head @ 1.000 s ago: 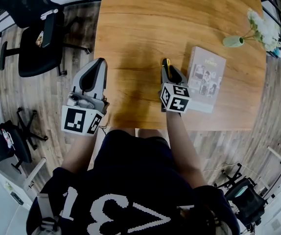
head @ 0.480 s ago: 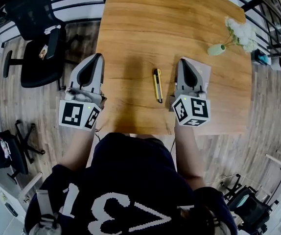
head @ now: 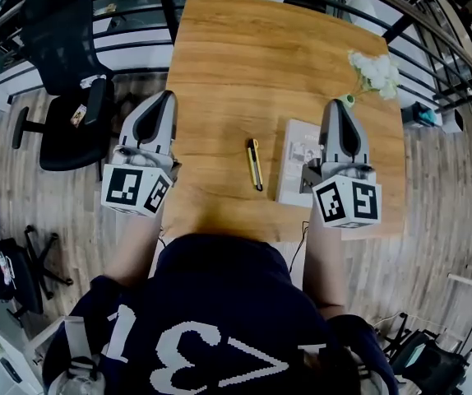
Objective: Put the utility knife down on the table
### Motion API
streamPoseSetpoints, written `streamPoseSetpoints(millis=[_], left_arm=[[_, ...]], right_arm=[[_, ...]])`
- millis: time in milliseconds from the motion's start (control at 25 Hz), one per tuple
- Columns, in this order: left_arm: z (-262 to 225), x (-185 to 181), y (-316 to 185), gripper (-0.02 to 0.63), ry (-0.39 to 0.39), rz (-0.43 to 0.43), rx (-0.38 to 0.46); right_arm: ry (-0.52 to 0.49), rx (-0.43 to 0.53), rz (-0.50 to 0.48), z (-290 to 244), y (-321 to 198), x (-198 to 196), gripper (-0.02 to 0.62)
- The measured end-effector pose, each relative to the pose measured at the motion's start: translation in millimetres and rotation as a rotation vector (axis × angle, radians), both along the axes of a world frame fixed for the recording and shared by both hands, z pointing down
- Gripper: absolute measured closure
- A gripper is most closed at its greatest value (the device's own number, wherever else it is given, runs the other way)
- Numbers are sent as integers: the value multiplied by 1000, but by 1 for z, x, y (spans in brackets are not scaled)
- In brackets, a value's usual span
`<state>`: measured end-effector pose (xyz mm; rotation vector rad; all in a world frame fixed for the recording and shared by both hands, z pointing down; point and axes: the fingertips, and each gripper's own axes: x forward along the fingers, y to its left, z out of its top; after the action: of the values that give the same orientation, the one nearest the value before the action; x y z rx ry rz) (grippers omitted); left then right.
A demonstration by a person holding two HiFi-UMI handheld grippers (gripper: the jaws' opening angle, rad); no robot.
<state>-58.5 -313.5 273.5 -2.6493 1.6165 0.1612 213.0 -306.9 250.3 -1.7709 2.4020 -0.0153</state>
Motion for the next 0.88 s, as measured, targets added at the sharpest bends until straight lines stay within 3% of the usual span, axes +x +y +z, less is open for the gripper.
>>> streamPoseSetpoints(millis=[280,880], left_arm=[[-14,1,1,591,6,3,23],[-12,5,10,591,-1,17,20]], right_arm=[[2,61,-14,-22,9,0,571],[-5,49,-4,-23,18,0,571]])
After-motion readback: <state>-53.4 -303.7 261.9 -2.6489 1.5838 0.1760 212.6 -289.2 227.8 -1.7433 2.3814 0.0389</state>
